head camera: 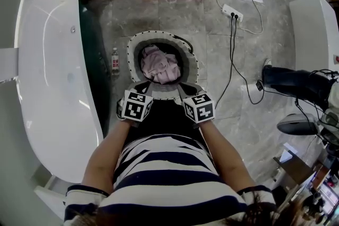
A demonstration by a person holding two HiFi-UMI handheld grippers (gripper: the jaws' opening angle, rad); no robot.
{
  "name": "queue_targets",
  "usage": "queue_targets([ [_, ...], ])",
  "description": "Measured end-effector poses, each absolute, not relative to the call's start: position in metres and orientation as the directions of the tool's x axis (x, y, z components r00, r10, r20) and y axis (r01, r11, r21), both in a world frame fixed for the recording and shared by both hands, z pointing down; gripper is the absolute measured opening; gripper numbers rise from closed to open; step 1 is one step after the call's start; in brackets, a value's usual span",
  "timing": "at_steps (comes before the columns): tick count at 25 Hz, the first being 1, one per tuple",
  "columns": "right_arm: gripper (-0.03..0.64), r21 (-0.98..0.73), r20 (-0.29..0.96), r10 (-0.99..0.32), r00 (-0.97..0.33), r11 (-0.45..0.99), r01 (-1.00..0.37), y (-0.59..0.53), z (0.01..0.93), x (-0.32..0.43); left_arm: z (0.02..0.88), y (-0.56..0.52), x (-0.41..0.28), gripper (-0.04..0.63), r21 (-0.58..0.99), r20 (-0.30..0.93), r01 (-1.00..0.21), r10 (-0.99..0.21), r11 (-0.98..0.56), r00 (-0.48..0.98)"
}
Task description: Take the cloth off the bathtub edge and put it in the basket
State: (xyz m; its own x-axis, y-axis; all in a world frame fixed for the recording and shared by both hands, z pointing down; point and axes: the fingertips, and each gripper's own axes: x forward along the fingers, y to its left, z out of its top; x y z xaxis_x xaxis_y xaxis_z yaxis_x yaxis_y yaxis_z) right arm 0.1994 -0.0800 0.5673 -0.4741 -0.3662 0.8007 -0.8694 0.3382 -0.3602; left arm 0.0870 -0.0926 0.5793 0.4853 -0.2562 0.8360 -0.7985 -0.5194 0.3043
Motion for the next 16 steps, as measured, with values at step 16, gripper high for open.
queue_targets([
  [16,0.026,-0.361,0.794,-0.376,-0.478,0.340,-0.868,-0.0821,0.5641,0.2002,0.5838,-0.0835,0.0842,0.029,0.302,0.849,-0.806,-0.241,-0.510,0.470],
])
